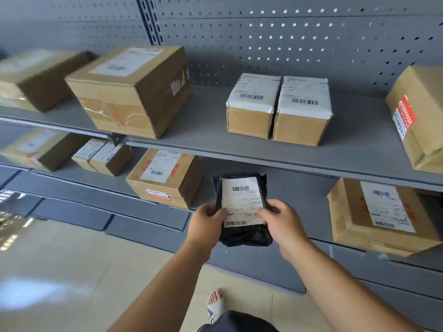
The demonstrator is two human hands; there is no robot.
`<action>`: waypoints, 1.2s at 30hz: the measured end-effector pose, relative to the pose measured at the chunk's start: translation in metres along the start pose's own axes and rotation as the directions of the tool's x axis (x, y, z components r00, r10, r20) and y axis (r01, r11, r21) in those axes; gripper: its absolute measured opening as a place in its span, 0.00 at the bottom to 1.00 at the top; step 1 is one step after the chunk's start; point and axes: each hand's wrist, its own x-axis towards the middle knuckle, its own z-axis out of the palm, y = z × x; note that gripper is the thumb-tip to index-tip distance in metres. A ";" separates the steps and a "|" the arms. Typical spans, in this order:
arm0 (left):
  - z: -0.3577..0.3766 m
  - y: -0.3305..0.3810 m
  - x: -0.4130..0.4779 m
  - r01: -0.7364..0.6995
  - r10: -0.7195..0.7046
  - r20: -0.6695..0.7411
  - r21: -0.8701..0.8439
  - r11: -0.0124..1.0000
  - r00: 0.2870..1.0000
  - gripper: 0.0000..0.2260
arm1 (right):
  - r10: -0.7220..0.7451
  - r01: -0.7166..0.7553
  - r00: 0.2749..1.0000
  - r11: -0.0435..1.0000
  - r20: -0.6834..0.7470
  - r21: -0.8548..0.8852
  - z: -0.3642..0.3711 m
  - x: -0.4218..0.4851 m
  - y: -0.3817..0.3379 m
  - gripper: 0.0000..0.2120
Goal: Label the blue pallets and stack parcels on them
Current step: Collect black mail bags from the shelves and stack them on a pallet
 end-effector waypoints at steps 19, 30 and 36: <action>-0.190 -0.010 -0.111 -0.186 -0.081 -0.489 -0.473 0.861 0.869 0.05 | -0.254 0.179 0.808 0.965 0.531 0.190 0.159 -0.105 -0.084 0.11; -0.377 -0.039 -0.135 -0.350 -0.088 -0.678 -0.481 0.804 0.730 0.03 | -0.357 0.298 0.628 0.931 0.692 0.211 0.339 -0.198 -0.137 0.09; -0.475 -0.050 -0.153 -0.427 -0.048 -0.756 -0.420 0.801 0.653 0.05 | -0.402 0.309 0.548 0.912 0.734 0.269 0.431 -0.253 -0.159 0.08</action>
